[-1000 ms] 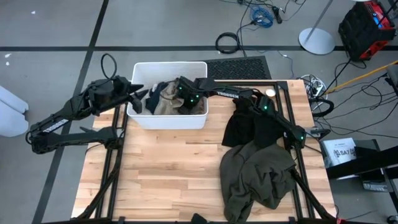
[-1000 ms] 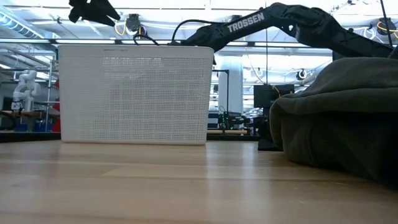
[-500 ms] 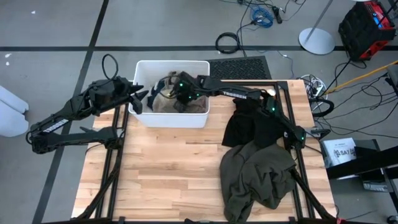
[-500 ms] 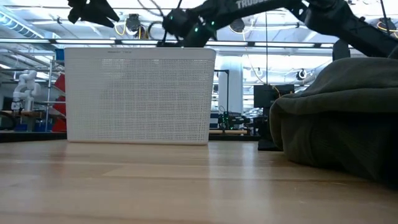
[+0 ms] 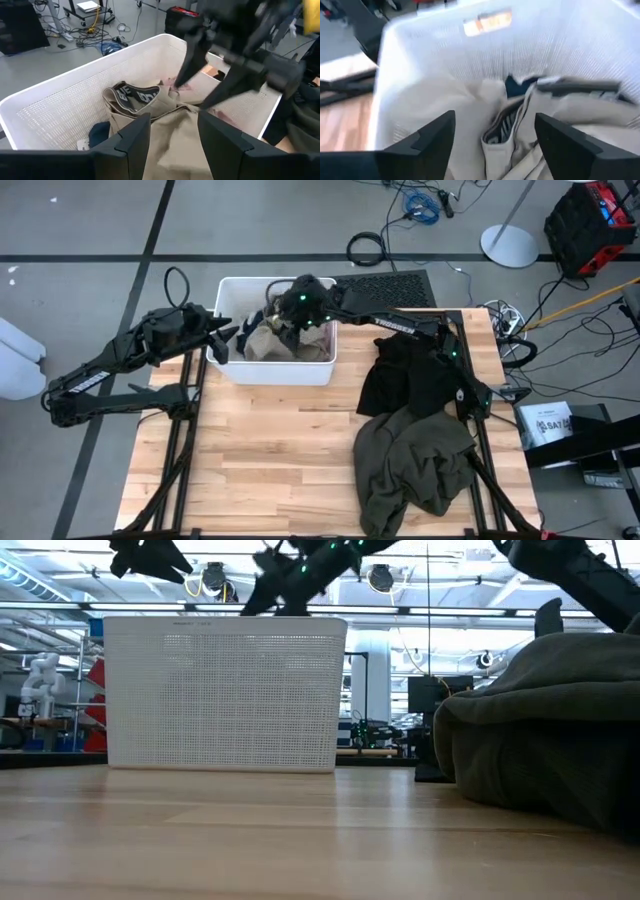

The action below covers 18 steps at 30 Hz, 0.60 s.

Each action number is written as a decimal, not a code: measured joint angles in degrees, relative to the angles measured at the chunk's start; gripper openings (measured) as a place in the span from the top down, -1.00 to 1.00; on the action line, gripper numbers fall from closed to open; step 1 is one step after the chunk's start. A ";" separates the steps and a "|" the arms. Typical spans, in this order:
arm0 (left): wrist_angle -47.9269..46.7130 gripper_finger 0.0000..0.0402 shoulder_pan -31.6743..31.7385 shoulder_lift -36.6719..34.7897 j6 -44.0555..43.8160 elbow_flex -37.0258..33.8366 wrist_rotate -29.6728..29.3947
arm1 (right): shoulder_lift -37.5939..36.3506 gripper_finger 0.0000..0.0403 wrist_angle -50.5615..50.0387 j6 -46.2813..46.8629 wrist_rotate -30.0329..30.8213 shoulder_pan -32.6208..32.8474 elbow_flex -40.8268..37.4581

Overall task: Sort clothes
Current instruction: Put the brown shorts into the white laundry bin, then put the black hoodie into the white laundry bin

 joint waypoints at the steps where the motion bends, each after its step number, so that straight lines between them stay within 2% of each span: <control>1: 0.04 0.14 0.00 0.00 0.06 0.00 0.00 | -0.82 -0.31 0.28 0.00 0.04 0.00 0.01; 6: 0.73 0.14 -0.02 0.00 0.04 0.00 0.31 | -5.78 -0.37 1.60 -1.14 -0.02 0.00 0.01; 11: 5.86 0.14 -1.08 0.00 -0.05 0.00 9.25 | -12.21 -0.36 -0.28 -2.95 -4.43 0.30 0.14; 14: 8.83 0.14 -3.31 0.00 -0.07 0.00 12.65 | -15.90 -0.35 -3.61 -2.96 -5.77 1.01 0.14; 18: 9.91 0.14 -6.39 0.00 -1.08 0.00 12.10 | -20.62 -0.34 -10.98 -4.64 -5.76 2.49 0.14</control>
